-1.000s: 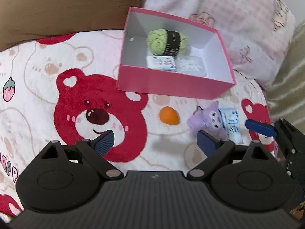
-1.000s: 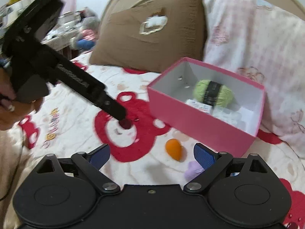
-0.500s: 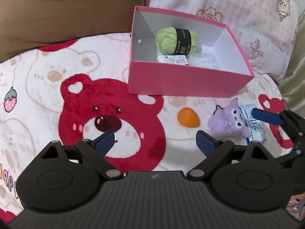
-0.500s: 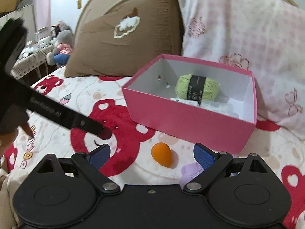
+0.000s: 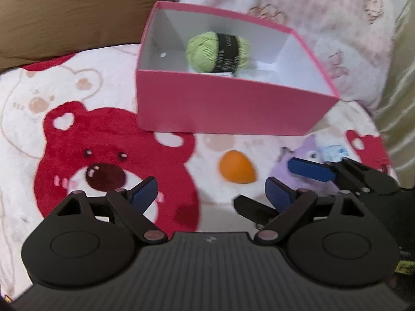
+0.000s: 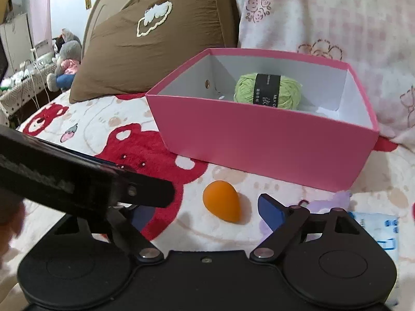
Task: Organize objects
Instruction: 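Move the open left gripper down toward the orange makeup sponge, then close the left gripper on the orange makeup sponge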
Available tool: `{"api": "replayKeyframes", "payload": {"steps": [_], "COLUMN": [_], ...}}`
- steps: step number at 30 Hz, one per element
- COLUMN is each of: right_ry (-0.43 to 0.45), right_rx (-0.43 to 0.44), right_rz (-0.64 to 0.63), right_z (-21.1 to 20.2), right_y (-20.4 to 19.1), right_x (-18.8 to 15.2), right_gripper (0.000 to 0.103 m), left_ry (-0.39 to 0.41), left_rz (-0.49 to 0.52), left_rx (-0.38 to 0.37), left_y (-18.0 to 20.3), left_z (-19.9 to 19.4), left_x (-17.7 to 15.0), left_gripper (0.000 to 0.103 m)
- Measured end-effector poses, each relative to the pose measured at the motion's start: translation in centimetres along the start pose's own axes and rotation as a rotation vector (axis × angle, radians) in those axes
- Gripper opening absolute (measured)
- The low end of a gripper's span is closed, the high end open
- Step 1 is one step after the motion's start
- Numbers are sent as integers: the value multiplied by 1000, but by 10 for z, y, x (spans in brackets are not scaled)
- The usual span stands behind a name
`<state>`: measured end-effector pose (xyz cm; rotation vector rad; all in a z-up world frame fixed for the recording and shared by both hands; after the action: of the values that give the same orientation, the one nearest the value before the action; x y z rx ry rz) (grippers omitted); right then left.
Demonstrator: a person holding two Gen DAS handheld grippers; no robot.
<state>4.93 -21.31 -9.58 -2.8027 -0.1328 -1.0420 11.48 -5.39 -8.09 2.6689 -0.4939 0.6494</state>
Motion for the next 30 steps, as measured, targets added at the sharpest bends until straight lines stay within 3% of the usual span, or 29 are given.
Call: {"api": "replayKeyframes", "payload": {"steps": [10, 15, 20, 23, 27, 30], "right_ry": [-37, -60, -59, -65, -78, -76], "right_rx": [-8, -41, -85, -91, -75, -73], "right_rz": [-54, -100, -120, -112, -114, -111], "right_z": [22, 35, 43, 47, 52, 53], "right_y": [7, 6, 8, 12, 11, 8], "right_x": [-8, -10, -11, -11, -8, -6], "right_gripper": [70, 57, 53, 47, 36, 36], "left_ry": [-22, -32, -13, 9, -9, -17], "left_rz": [2, -9, -74, -75, -85, -99], "left_rx": [-88, -116, -193, -176, -182, -208], "left_y": [-3, 0, -2, 0, -2, -4], "left_z": [33, 54, 65, 68, 76, 83], "left_x": [-1, -1, 7, 9, 9, 10], "left_gripper": [69, 63, 61, 61, 50, 47]}}
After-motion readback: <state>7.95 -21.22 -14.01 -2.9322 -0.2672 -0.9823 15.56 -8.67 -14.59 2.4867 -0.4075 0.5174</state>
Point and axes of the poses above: each gripper's, at about its wrist camera, not at the fingertips, and z roughly the way its jaws point, y to its right, x to its top, the point moved 3 cm from there along z, roughly the way its jaws point, and after that the axes turned 9 degrees about -y, right-handed, at the moved point
